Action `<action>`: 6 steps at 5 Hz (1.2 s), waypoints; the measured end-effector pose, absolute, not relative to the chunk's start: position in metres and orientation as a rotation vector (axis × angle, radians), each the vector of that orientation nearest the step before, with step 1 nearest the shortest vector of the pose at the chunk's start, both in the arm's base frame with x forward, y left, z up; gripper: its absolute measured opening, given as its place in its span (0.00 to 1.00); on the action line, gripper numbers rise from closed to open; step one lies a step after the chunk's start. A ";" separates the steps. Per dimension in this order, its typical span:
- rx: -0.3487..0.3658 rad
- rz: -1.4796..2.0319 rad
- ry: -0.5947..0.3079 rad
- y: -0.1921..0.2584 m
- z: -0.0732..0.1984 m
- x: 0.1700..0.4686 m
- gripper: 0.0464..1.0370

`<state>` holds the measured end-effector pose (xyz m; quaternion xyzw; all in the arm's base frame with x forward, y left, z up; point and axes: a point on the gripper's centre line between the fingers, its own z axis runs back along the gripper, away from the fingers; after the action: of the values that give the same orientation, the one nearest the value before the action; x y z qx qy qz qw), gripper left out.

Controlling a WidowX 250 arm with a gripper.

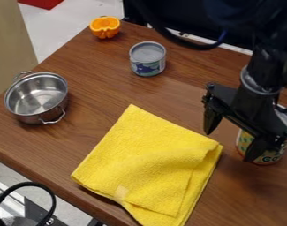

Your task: Move can to right upper corner of the table

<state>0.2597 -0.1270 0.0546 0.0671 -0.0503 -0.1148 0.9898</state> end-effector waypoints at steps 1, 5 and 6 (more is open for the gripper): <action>0.126 -0.263 -0.150 -0.129 0.053 0.268 0.96; 0.103 -0.264 -0.110 -0.150 0.031 0.292 0.96; 0.094 -0.242 -0.124 -0.162 0.032 0.305 0.96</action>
<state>0.3048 -0.1618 0.0324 0.0469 -0.0616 -0.1206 0.9897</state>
